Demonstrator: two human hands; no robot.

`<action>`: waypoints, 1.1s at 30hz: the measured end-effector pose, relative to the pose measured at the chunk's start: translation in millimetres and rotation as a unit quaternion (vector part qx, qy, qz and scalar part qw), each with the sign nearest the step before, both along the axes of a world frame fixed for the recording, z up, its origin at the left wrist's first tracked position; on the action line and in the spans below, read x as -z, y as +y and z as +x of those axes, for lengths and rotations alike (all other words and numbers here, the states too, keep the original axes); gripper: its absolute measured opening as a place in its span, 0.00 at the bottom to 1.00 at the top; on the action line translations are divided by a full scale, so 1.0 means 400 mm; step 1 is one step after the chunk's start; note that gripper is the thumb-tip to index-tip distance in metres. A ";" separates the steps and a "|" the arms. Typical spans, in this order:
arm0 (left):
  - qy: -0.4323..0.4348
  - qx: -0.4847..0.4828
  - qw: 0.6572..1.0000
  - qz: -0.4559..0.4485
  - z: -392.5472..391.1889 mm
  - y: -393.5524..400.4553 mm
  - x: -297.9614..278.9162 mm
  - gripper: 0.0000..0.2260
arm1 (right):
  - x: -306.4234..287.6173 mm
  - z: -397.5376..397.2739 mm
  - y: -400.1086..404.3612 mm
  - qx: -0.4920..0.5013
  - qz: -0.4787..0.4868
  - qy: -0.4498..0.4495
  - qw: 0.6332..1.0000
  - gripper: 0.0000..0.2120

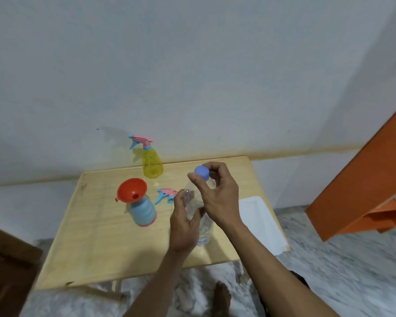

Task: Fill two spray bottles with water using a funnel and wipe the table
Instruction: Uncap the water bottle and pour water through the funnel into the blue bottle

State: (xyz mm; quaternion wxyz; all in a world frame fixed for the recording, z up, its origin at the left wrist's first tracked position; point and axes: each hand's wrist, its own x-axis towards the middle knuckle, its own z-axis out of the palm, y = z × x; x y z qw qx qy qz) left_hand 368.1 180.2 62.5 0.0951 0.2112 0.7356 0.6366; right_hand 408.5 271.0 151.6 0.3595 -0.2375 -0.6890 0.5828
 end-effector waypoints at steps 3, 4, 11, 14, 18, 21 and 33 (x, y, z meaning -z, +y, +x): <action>-0.002 0.001 1.000 -0.011 0.004 -0.006 -0.009 0.25 | 0.000 0.006 0.004 -0.025 0.033 -0.018 0.999 0.11; -0.004 0.003 1.000 -0.011 0.005 -0.008 -0.010 0.25 | 0.000 0.009 0.007 -0.039 0.040 -0.025 0.998 0.10; -0.008 0.016 1.000 -0.024 0.011 -0.012 -0.017 0.26 | -0.006 0.015 0.010 -0.032 0.001 -0.023 0.999 0.19; -0.023 0.018 1.000 -0.010 0.011 -0.014 -0.016 0.26 | -0.008 0.021 0.021 -0.058 0.046 -0.047 0.996 0.12; -0.020 0.026 0.999 -0.011 0.010 -0.014 -0.016 0.33 | -0.017 0.027 0.043 -0.094 0.075 -0.063 0.991 0.12; -0.017 0.029 0.999 -0.016 0.009 -0.014 -0.017 0.34 | -0.017 0.022 0.032 -0.038 0.039 -0.048 0.997 0.17; -0.015 0.028 0.999 -0.022 0.009 -0.017 -0.017 0.33 | -0.025 0.022 0.022 0.007 0.102 -0.075 0.992 0.18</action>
